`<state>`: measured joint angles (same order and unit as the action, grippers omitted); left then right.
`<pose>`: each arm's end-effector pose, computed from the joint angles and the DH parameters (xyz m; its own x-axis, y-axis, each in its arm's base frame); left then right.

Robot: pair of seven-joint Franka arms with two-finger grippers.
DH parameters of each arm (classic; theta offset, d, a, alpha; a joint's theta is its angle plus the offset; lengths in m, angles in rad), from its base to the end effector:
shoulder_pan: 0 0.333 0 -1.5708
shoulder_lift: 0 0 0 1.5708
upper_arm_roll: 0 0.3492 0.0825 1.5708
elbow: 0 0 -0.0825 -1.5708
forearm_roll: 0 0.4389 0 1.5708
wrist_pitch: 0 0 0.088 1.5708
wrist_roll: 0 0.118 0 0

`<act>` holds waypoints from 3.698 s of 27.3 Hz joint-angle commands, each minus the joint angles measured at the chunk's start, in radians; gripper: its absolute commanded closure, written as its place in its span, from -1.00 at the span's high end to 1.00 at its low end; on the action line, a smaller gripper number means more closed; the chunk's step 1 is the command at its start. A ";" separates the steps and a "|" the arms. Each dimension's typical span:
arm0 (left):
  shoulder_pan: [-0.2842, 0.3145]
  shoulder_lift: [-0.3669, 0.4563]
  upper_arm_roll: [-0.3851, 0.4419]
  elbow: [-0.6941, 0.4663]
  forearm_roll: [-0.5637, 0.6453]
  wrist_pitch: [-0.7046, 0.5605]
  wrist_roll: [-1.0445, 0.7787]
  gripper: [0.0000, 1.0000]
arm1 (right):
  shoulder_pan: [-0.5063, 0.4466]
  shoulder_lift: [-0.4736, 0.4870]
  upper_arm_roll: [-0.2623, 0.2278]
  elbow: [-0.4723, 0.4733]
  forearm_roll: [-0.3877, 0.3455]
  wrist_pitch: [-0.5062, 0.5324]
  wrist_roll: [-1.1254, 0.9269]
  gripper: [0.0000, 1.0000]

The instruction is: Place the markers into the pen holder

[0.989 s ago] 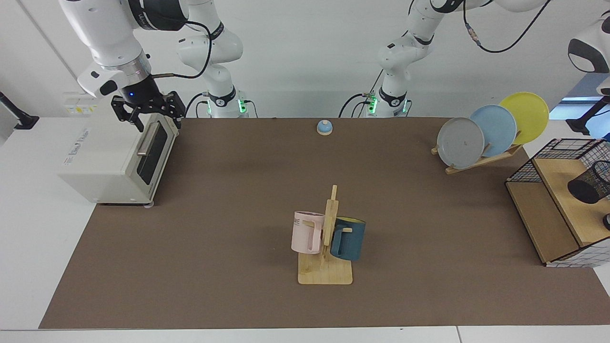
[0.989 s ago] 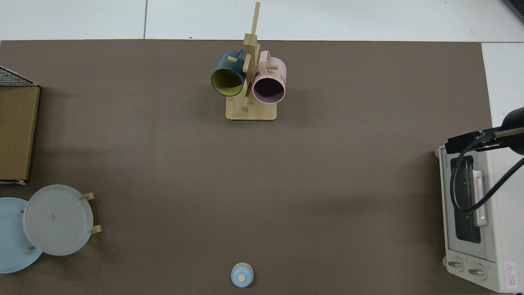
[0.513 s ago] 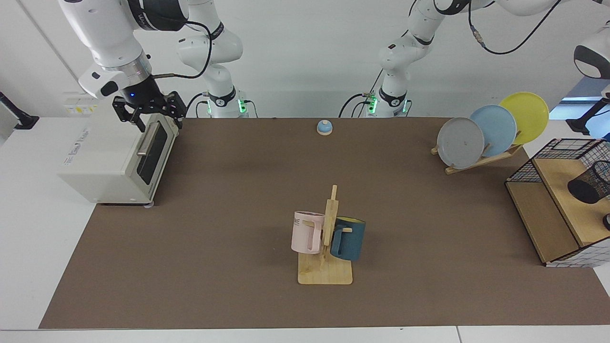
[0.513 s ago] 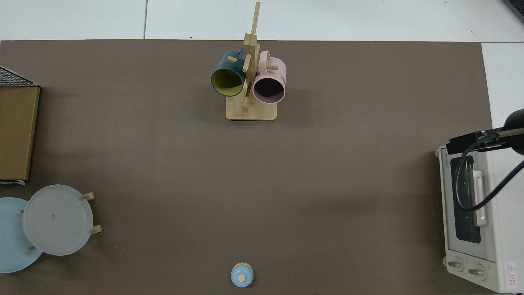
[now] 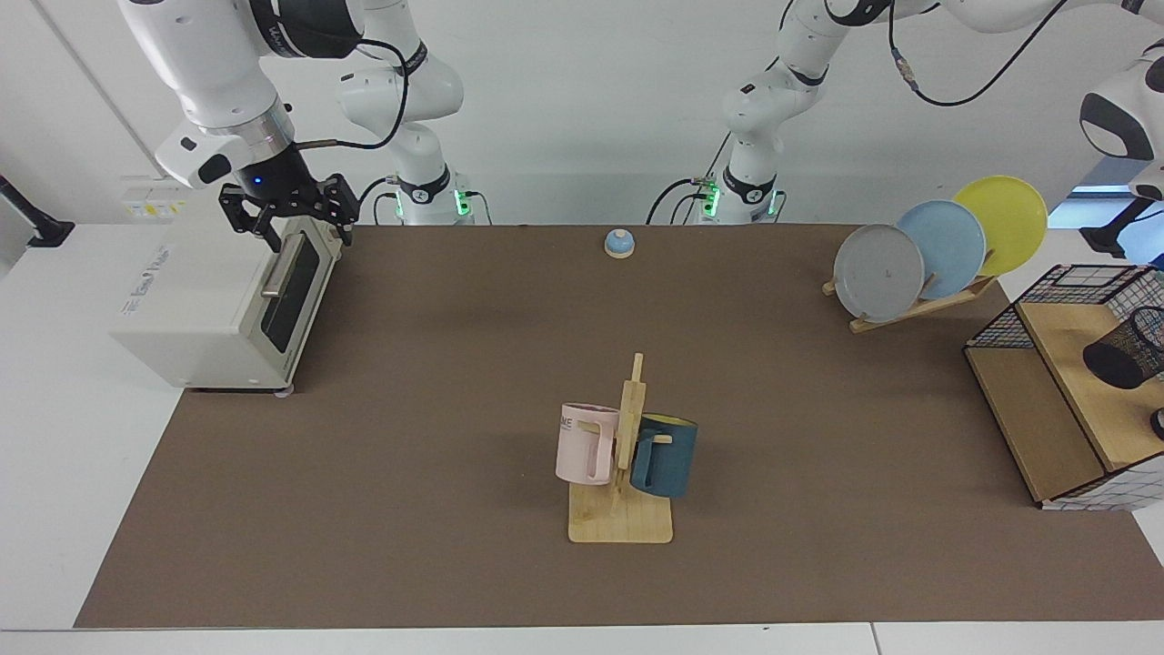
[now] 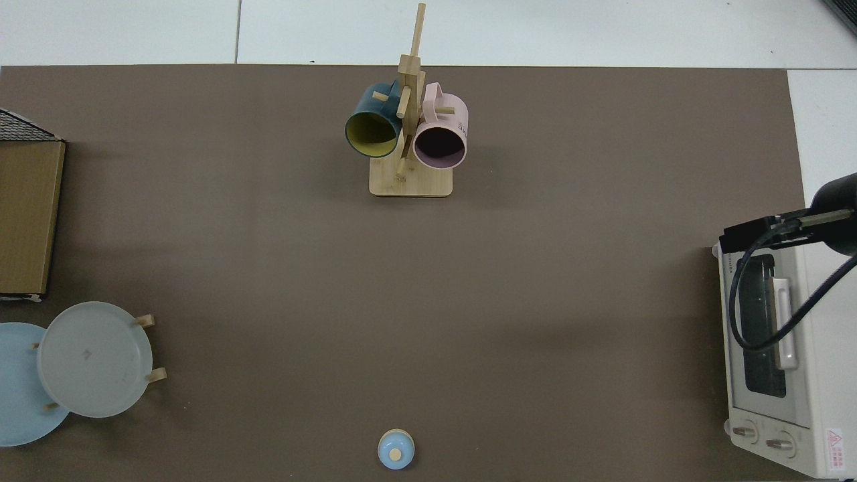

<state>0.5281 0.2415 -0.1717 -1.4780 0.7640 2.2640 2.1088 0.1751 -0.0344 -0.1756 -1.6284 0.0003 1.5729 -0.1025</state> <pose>0.6859 0.2975 0.6244 -0.3273 -0.5774 -0.7480 -0.8826 0.4696 0.0237 0.5968 -0.0020 0.6370 0.9946 0.1021 -0.0209 0.1019 -0.9948 -0.0085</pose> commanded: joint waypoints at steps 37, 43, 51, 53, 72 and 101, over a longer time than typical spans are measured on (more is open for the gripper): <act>-0.261 -0.228 -0.003 -0.350 -0.328 -0.314 -0.705 1.00 | -0.011 -0.024 0.007 -0.025 0.018 0.010 0.000 1.00; -0.348 -0.240 -0.003 -0.381 -0.374 -0.325 -0.881 1.00 | -0.011 -0.024 0.007 -0.025 0.018 0.010 -0.002 1.00; -0.430 -0.248 -0.005 -0.393 -0.468 -0.346 -1.199 1.00 | -0.011 -0.024 0.007 -0.025 0.018 0.010 0.000 1.00; -0.453 -0.248 -0.006 -0.393 -0.494 -0.357 -1.295 1.00 | -0.011 -0.024 0.007 -0.025 0.018 0.010 0.000 1.00; -0.453 -0.242 -0.017 -0.381 -0.687 -0.370 -1.886 1.00 | -0.011 -0.024 0.007 -0.025 0.018 0.010 -0.002 1.00; -0.643 -0.334 0.185 -0.375 -0.759 -0.486 -2.061 1.00 | -0.011 -0.024 0.007 -0.025 0.018 0.009 -0.002 1.00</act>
<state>0.0428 -0.0653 -0.1553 -1.8370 0.0106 1.7852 0.0477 0.1753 -0.0366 -0.1754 -1.6284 0.0004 1.5729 -0.1025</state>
